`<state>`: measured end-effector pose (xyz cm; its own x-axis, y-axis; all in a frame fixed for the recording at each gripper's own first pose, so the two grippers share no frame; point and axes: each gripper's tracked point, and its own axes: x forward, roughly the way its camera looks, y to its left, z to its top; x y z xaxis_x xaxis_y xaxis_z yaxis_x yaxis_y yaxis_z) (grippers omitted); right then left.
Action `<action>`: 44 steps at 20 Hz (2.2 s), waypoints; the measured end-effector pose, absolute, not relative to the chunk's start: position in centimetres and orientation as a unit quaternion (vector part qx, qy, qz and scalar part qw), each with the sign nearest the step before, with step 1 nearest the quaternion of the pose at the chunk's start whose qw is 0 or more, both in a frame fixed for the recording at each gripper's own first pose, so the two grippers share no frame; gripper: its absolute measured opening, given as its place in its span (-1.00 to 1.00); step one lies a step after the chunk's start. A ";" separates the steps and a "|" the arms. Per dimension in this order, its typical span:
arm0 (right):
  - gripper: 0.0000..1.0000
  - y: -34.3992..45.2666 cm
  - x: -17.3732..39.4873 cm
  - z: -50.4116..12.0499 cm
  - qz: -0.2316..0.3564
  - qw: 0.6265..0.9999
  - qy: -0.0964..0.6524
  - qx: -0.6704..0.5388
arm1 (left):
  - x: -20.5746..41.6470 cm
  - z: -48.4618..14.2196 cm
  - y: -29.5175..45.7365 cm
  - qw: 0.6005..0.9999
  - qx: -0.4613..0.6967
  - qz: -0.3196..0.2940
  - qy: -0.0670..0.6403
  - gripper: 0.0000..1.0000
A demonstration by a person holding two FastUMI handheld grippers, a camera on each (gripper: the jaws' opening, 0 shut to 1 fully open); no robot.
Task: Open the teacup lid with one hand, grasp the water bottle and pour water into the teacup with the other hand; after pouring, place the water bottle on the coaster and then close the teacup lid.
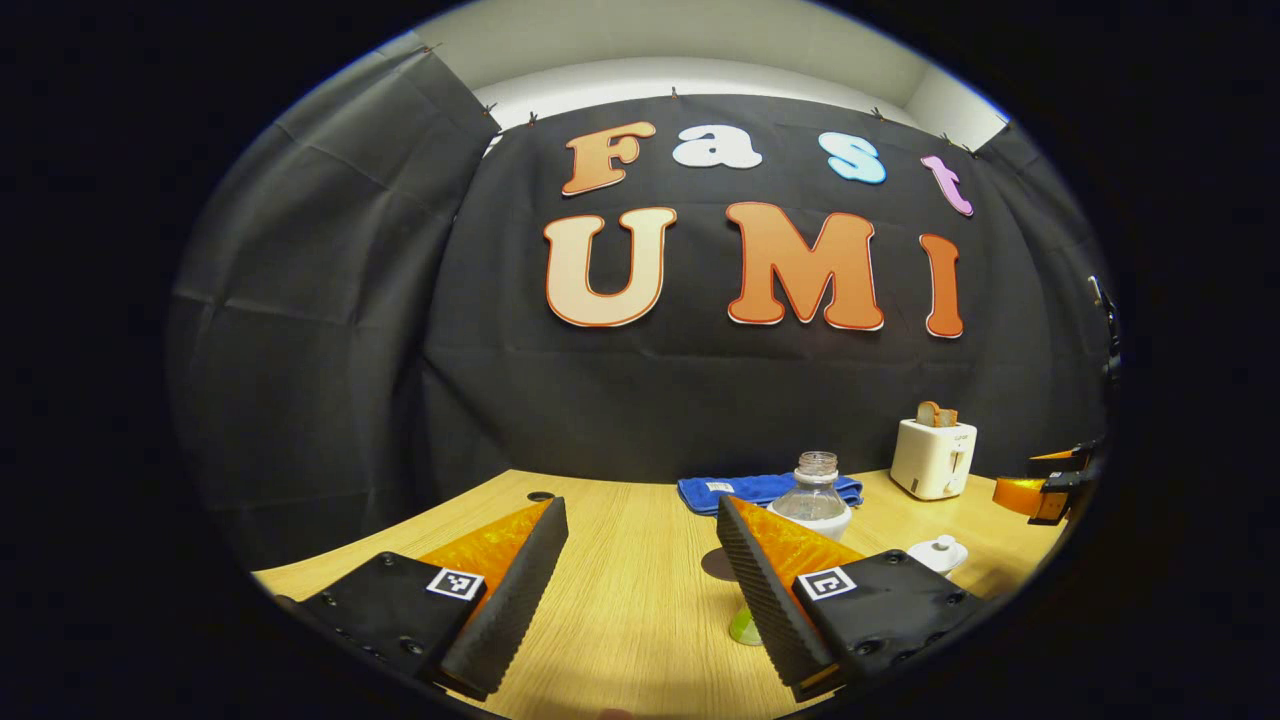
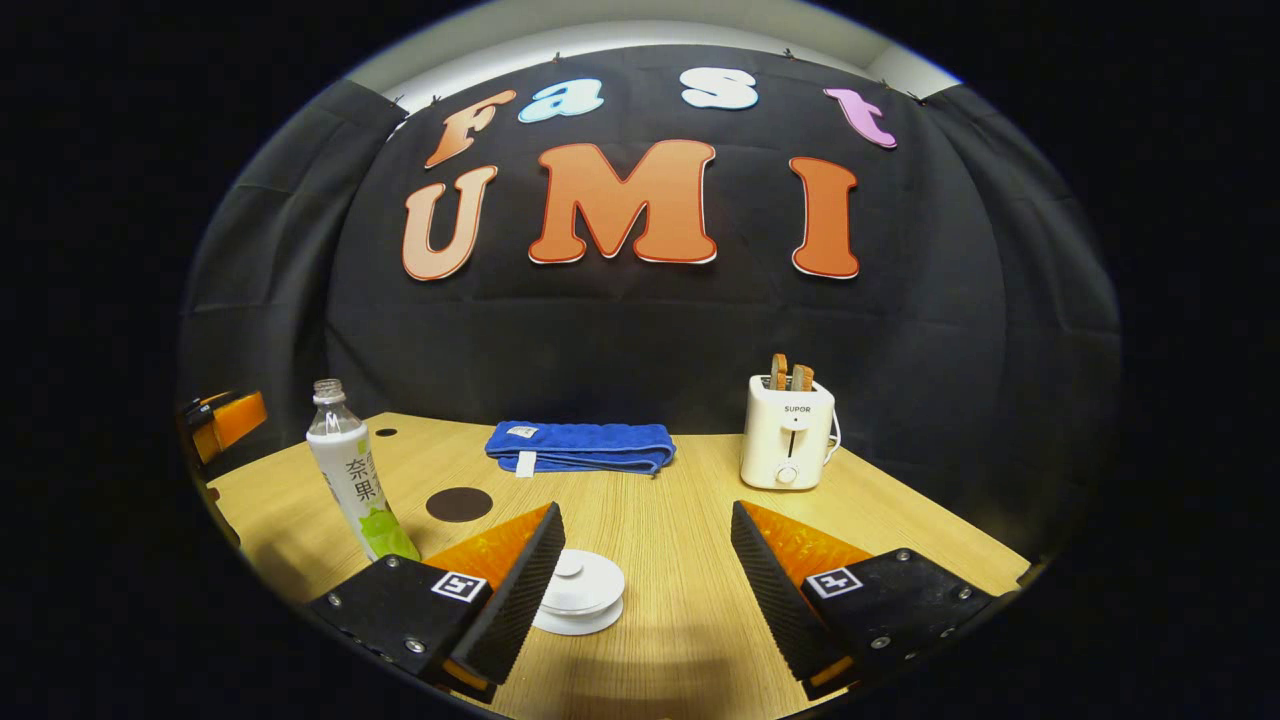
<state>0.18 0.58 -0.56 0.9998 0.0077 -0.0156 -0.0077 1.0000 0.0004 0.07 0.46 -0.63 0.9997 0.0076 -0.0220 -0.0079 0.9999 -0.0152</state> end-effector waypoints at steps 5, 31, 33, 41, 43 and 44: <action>1.00 2.8 1.5 -1.0 0.028 1.000 0.010 0.001 | 0.2 -0.6 0.7 1.000 -0.008 0.005 0.012 0.96; -0.07 7.1 6.4 -7.6 0.068 0.992 0.102 -0.006 | 0.9 -1.8 2.4 0.999 0.002 0.029 0.026 0.96; -0.28 7.1 6.5 -7.6 0.067 0.993 0.100 -0.007 | 0.9 -1.8 2.2 0.999 0.002 0.028 0.026 0.96; -0.70 7.0 6.5 -6.9 0.062 0.994 0.089 0.002 | 0.6 -1.1 2.3 0.999 0.009 0.030 0.018 0.96; -0.76 6.6 6.4 -5.2 0.060 0.996 0.071 0.013 | 0.2 -0.7 2.4 0.999 0.009 0.033 0.014 0.96; -0.77 6.4 6.1 -4.5 0.059 0.996 0.062 0.018 | 0.1 -0.6 2.5 0.999 0.009 0.034 0.012 0.96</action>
